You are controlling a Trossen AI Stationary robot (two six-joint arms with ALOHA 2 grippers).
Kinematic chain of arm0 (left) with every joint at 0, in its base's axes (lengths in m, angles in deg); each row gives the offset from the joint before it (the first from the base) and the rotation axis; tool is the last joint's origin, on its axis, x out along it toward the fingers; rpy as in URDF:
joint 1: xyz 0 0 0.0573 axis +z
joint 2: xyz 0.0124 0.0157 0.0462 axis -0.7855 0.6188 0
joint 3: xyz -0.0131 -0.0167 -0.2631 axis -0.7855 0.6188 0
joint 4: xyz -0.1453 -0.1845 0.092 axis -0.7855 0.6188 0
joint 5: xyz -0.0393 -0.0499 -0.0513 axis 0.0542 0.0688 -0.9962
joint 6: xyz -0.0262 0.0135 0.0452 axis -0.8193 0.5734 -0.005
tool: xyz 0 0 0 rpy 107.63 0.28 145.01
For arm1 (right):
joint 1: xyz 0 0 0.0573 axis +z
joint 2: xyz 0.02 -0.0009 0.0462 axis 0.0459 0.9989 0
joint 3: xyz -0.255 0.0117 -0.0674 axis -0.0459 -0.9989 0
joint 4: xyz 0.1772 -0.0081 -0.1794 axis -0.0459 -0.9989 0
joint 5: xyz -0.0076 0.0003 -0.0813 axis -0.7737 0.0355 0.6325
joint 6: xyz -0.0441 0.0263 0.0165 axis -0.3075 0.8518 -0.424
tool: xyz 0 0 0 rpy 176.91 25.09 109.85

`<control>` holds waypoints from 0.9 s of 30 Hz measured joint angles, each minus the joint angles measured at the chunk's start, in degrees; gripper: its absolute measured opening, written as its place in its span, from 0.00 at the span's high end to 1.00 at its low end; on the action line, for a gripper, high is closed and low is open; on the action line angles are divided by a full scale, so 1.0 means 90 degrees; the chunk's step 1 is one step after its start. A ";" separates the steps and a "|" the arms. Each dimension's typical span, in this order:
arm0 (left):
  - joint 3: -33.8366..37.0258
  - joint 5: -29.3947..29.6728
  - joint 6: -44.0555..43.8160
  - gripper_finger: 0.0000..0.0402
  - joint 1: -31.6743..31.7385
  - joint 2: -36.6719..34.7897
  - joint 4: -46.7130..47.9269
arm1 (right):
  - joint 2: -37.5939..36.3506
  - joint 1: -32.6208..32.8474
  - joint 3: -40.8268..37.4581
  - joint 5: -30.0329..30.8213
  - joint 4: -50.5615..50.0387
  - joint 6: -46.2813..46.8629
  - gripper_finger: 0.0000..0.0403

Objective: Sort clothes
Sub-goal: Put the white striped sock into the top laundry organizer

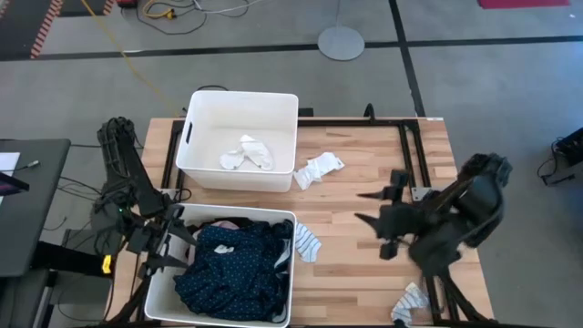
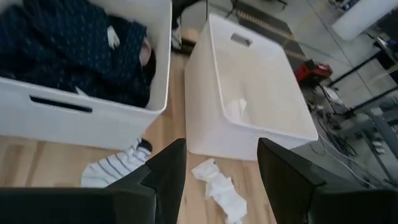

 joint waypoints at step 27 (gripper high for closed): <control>0.0000 -0.0046 -0.0522 0.36 0.0004 0.0007 -0.0025 | -0.1570 -0.1396 0.0000 -0.4088 0.2094 -0.2986 0.48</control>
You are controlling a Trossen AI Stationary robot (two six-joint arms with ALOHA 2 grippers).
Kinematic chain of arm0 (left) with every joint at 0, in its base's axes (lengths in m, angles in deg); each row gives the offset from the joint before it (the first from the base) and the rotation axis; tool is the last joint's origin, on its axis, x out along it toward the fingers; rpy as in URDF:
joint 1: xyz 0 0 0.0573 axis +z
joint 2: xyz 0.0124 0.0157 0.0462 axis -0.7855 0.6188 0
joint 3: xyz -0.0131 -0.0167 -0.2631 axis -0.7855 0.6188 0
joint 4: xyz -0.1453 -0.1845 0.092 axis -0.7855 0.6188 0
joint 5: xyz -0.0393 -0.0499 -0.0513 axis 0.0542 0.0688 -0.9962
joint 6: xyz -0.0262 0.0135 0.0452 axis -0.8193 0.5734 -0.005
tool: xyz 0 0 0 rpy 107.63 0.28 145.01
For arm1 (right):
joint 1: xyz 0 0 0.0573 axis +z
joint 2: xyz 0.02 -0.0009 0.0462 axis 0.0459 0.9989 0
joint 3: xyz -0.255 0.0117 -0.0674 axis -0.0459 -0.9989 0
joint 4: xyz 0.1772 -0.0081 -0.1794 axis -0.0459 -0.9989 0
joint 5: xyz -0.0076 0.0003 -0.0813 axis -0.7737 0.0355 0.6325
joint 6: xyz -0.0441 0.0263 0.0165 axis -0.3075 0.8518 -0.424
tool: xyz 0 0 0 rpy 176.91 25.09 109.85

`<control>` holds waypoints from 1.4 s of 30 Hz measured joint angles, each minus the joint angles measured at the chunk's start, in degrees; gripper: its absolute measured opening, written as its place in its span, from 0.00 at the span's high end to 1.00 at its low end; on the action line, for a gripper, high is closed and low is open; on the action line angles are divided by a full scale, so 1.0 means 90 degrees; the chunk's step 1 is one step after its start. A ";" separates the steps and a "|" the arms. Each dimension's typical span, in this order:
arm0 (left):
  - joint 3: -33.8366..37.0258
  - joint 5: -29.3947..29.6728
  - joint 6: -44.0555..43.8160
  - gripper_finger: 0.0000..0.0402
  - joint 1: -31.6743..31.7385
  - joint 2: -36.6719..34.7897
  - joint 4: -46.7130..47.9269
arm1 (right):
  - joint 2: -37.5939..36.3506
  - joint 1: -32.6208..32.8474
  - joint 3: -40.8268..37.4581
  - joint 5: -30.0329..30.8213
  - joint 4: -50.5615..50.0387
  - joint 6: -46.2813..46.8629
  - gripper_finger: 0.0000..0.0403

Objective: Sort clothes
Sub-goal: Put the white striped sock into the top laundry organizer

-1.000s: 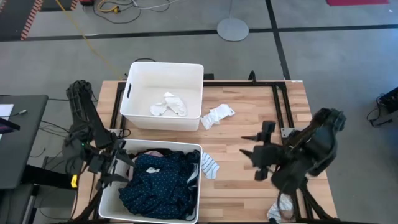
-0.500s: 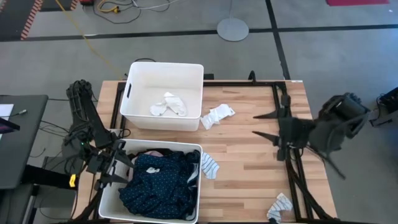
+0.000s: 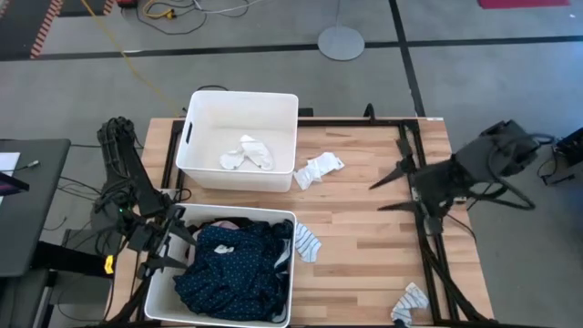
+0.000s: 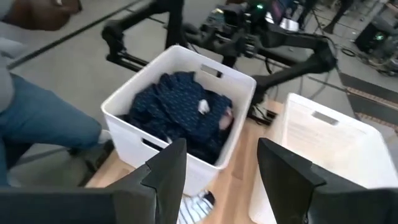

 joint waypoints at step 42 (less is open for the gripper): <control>0.0262 0.1150 -0.0929 0.36 0.0021 0.0645 -0.0711 | -0.1720 0.0228 -0.9498 -0.0232 0.7788 0.2475 0.54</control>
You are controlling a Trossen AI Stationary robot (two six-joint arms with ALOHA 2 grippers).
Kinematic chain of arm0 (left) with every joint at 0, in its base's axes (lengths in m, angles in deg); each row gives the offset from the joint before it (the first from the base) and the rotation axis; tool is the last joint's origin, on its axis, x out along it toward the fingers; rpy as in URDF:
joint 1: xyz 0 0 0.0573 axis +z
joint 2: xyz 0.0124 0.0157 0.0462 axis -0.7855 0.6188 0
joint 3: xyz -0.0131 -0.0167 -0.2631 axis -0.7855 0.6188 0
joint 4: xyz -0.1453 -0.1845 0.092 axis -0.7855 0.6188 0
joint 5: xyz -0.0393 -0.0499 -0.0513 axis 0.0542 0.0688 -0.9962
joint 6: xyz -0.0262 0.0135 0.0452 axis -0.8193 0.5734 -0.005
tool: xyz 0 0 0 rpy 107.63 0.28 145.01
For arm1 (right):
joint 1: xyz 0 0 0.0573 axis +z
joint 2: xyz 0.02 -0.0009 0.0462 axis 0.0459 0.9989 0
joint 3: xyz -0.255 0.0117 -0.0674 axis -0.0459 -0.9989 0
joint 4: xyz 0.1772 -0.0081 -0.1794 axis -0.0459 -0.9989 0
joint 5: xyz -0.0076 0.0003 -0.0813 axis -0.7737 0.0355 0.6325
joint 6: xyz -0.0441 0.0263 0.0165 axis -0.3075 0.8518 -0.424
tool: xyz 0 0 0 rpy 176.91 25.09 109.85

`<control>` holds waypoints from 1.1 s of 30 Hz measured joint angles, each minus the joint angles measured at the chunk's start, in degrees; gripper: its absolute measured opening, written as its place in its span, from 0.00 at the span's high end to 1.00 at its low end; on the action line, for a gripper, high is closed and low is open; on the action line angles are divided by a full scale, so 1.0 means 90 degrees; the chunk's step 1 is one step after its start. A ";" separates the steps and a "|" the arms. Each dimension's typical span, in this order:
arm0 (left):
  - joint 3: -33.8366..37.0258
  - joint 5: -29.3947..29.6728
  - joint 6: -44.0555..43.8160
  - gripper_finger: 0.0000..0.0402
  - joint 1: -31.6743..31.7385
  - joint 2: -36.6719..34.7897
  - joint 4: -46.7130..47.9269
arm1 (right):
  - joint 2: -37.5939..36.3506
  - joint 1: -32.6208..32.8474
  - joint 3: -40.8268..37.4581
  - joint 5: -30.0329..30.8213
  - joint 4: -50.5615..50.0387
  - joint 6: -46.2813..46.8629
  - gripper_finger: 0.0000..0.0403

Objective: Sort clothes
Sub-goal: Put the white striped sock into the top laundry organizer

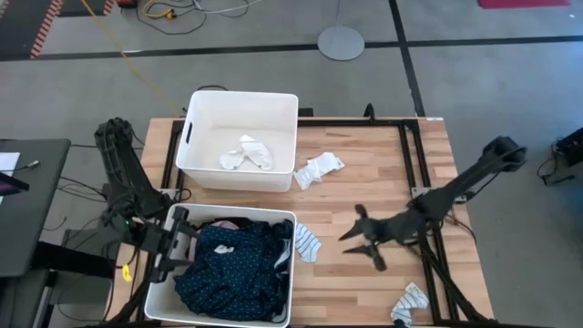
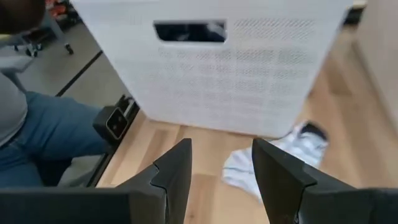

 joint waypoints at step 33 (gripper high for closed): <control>0.0000 -0.0001 0.0209 0.36 0.0006 0.0732 -0.0884 | 0.2595 0.4229 0.1496 -0.0645 -0.2866 0.8758 0.54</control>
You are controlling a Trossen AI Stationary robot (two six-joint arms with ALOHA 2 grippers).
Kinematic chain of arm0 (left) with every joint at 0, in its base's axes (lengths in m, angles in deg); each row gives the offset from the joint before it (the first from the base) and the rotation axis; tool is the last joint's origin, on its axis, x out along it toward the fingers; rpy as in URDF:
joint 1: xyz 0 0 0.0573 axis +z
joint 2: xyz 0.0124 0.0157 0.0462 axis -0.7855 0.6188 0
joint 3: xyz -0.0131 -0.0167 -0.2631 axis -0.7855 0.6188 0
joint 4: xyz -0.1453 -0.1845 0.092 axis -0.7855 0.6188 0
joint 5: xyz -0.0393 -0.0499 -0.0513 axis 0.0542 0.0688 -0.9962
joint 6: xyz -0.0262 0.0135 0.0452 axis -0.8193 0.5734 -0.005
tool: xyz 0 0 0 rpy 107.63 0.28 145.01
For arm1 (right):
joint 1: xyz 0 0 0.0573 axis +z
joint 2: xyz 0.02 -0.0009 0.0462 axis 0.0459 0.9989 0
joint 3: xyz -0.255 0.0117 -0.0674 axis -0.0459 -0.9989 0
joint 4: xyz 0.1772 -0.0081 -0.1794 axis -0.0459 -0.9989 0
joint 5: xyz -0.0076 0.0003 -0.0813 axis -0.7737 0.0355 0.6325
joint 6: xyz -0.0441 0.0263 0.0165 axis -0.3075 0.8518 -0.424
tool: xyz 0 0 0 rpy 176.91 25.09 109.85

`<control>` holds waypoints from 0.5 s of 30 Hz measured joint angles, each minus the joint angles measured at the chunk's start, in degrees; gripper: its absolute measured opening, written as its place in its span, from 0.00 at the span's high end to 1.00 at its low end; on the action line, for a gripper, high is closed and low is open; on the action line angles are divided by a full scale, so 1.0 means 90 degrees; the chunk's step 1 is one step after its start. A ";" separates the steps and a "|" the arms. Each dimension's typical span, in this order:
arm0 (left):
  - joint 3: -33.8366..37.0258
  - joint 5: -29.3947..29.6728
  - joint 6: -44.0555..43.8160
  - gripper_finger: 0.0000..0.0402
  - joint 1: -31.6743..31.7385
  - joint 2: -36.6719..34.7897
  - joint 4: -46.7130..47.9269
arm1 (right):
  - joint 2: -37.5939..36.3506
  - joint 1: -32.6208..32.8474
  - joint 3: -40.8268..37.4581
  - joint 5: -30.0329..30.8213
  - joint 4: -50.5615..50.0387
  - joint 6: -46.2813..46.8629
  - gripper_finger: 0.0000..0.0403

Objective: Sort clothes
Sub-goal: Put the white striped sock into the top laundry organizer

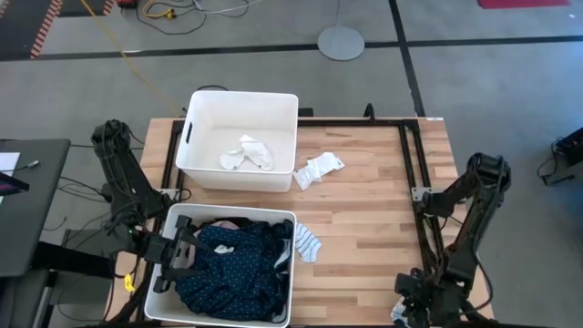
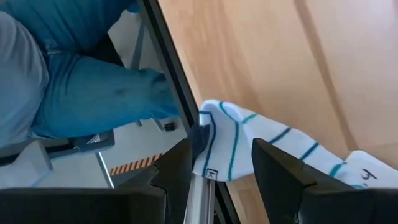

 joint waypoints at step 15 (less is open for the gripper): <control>0.0000 -0.0015 -0.0007 0.35 0.0159 -0.0005 -0.0069 | 0.0842 0.0011 0.0677 -0.0424 -0.1173 -0.0369 0.54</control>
